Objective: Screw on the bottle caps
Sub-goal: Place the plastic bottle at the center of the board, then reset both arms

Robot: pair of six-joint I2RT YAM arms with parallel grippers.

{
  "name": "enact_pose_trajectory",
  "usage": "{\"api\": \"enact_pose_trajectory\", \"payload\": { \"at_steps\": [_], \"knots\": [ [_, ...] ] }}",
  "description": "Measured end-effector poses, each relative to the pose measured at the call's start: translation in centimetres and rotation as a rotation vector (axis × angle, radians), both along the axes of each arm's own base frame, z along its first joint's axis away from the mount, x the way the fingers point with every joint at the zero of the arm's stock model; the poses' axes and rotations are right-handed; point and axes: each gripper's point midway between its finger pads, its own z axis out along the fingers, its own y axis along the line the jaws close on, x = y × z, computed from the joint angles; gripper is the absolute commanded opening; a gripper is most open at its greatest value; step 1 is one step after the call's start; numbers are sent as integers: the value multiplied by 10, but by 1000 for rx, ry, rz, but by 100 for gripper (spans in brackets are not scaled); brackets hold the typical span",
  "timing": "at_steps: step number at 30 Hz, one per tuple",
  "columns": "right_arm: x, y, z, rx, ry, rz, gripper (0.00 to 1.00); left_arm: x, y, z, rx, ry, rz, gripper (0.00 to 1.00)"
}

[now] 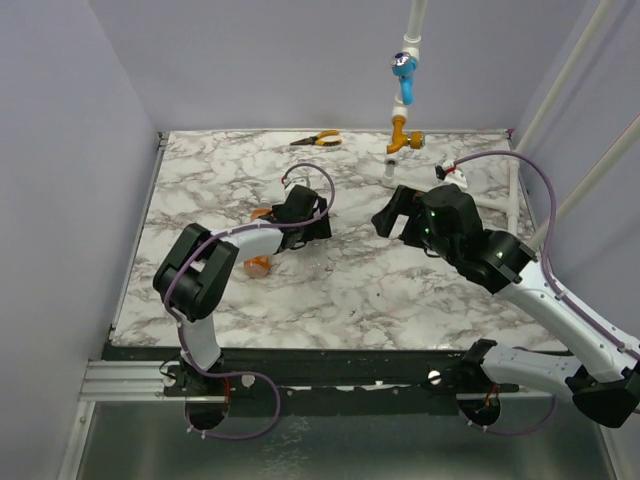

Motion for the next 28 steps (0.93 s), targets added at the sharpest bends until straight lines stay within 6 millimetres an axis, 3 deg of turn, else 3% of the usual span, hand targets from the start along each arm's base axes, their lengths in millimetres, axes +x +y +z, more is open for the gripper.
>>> {"api": "enact_pose_trajectory", "payload": {
  "at_steps": [7, 11, 14, 18, 21, 26, 28],
  "knots": [
    [-1, -1, 2, -3, -10, 5, 100, -4, 2, -1, 33, 55, 4, 99],
    [0, -2, 2, -17, -17, 12, 100, -10, 7, 14, 55, 64, -12, 99],
    [0, -2, 5, -24, -27, 15, 100, -5, 4, 53, 37, 7, -30, 99],
    [3, -1, 16, -22, -63, 25, 100, -1, -3, 129, -22, -134, -66, 99],
    [6, 1, 26, -15, -96, 34, 100, -8, -4, 175, -59, -231, -67, 99],
    [11, 4, 48, 5, -158, 45, 100, -28, 2, 230, -97, -352, -74, 99],
    [12, 5, 56, 12, -179, 47, 100, -32, 8, 244, -100, -384, -63, 99]
  ]
}}
